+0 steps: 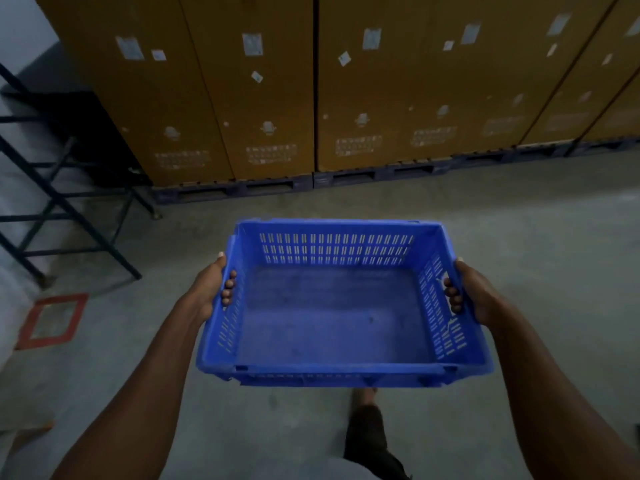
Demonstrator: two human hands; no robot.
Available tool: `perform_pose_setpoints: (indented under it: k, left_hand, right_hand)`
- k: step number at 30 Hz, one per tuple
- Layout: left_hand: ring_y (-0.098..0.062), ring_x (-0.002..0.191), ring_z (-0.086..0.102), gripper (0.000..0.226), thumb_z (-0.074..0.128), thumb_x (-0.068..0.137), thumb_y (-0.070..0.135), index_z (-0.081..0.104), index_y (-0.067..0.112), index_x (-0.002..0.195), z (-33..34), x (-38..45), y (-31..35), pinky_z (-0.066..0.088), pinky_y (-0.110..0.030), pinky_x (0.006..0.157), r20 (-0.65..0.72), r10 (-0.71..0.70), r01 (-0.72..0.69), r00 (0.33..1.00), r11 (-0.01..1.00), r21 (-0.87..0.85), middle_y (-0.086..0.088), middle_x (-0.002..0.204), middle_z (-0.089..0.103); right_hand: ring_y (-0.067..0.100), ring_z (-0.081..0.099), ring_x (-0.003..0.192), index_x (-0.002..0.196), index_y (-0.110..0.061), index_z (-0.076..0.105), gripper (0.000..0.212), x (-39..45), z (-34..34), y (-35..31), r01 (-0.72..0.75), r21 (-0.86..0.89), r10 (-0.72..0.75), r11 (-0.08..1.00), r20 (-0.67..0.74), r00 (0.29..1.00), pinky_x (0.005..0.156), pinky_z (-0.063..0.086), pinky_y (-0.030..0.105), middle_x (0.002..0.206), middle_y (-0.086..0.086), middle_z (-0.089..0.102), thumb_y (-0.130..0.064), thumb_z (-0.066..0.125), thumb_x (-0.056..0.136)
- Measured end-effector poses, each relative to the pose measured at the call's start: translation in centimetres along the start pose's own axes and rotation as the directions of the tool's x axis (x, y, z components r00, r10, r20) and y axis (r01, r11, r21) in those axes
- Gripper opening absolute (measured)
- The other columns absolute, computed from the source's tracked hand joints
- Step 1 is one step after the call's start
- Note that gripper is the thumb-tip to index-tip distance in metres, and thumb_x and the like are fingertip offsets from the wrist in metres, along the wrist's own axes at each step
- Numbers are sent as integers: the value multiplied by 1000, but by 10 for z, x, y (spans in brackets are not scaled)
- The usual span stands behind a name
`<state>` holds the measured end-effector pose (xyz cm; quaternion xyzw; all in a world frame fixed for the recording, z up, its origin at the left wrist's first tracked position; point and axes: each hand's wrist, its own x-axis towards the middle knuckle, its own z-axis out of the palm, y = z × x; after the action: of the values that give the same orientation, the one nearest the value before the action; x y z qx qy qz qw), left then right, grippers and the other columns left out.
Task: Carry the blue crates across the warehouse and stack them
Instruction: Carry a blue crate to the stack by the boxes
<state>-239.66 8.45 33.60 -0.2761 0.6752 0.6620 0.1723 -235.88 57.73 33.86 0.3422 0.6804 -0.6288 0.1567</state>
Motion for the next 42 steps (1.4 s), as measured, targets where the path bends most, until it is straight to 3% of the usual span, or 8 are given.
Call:
perform_pose_setpoints:
  k: [10,17,23,32,38,42]
  left_hand:
    - [-13,39,33,57,27,101,65,47,18,78,118,167,118,30,-25,45,-81,-47,46,996,999,-14,2,56,38]
    - [-15,41,40,61,25,101,67,52,16,80,143,297,173,35,-25,46,-139,-104,100,985,995,-30,-1,61,45]
    - [-15,40,40,59,27,101,66,50,16,79,159,442,206,35,-26,46,-141,-175,174,974,985,-17,-1,59,45]
    - [-15,42,45,57,30,101,64,53,15,83,193,676,162,37,-27,49,-220,-313,319,924,948,-8,-2,62,48]
    - [-15,40,46,60,28,102,64,53,15,79,218,820,74,39,-25,46,-289,-361,373,887,928,-16,-3,62,48]
    - [-11,34,42,61,26,102,64,53,16,77,233,906,-12,39,-22,41,-316,-403,420,859,907,-14,-5,64,46]
  right_hand:
    - [16,31,44,75,-13,47,59,235,-23,-174,-10,-65,14,998,70,997,39,30,25,60,4,39,-66,32,96]
    - [16,31,44,76,-13,46,60,383,11,-266,-35,-131,55,991,147,988,38,31,25,60,3,38,-67,33,96]
    - [18,36,46,76,-13,46,60,508,56,-309,-121,-159,140,980,111,984,41,35,26,59,4,41,-67,33,96]
    - [21,43,40,74,-9,50,60,741,127,-279,-196,-178,200,964,5,980,39,41,27,58,8,46,-62,35,98]
    - [22,47,42,75,-9,53,67,905,164,-201,-235,-222,245,946,18,969,43,43,29,57,7,51,-74,39,89]
    - [23,46,45,74,-11,54,65,998,184,-131,-264,-229,271,937,2,963,49,43,30,59,8,52,-68,34,95]
